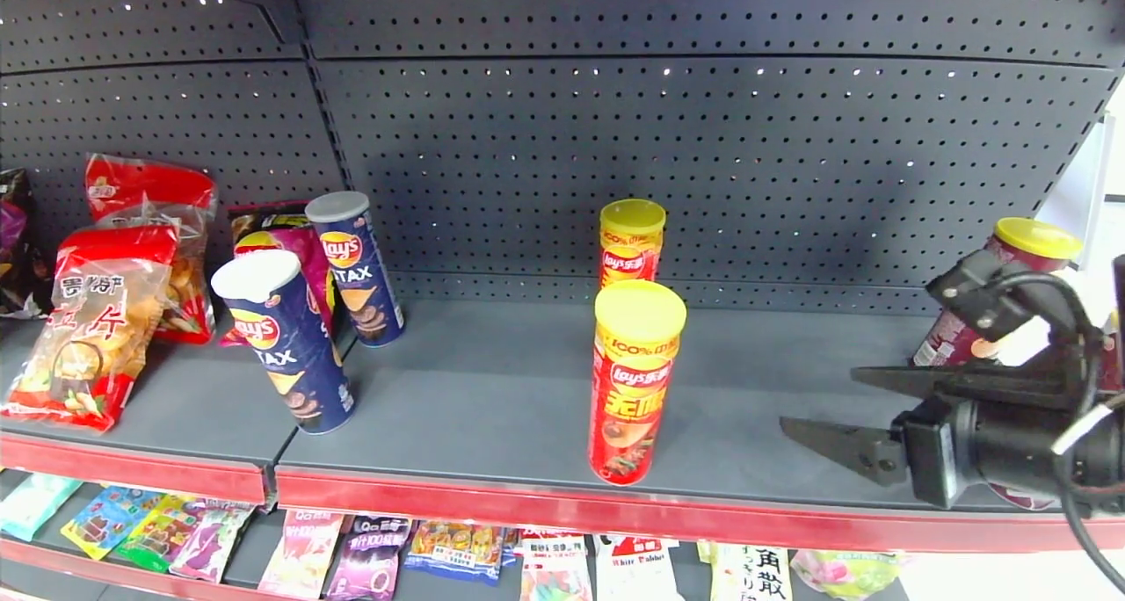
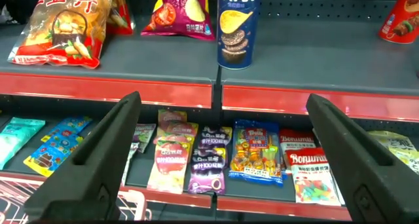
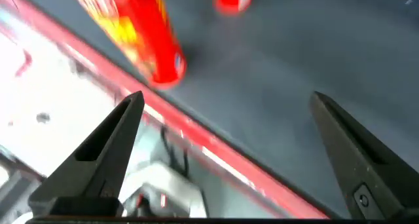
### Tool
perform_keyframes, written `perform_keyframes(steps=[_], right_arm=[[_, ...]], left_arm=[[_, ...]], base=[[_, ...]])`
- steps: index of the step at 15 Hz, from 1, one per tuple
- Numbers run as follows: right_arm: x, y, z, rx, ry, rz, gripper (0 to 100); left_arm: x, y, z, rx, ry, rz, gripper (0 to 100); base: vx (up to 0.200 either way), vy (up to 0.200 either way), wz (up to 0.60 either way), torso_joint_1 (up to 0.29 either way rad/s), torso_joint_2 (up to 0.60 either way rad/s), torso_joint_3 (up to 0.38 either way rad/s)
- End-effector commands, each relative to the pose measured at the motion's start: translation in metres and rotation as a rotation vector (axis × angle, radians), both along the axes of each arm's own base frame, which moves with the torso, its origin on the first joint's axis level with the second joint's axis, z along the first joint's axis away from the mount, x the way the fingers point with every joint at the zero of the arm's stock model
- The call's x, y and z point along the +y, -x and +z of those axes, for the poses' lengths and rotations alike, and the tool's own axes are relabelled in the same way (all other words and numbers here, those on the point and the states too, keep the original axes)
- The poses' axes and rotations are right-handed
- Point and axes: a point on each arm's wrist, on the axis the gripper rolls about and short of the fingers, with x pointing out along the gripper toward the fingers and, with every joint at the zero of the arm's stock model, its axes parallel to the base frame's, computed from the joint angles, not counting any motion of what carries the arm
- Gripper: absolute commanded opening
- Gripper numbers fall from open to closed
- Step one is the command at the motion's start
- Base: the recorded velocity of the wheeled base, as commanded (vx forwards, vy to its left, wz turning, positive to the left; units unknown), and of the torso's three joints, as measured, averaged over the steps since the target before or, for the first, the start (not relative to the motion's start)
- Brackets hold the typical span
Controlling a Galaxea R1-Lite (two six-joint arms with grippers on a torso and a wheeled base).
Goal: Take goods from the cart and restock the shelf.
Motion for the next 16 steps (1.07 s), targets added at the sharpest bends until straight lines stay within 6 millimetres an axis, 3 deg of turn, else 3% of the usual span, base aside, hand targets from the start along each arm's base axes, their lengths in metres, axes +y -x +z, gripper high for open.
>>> perform_keyframes(steps=[1,6,11,16], right_arm=[[0.014,-0.018,-0.023,0.100,0.059,0.009,100],[0.041,-0.039,-0.057,0.175,0.219,-0.043,100],[0.058,-0.062,-0.058,0.174,0.221,-0.044,100],[0.069,-0.067,-0.068,0.187,0.256,-0.043,100]], left_arm=[[0.000,0.000,0.000,0.000,0.000,0.000,100],[0.000,0.000,0.000,0.000,0.000,0.000,100],[0.000,0.000,0.000,0.000,0.000,0.000,100],[0.000,0.000,0.000,0.000,0.000,0.000,100]], base=[[0.000,0.000,0.00,0.000,0.00,0.000],[0.000,0.000,0.00,0.000,0.00,0.000],[0.000,0.000,0.00,0.000,0.00,0.000],[0.000,0.000,0.00,0.000,0.00,0.000]])
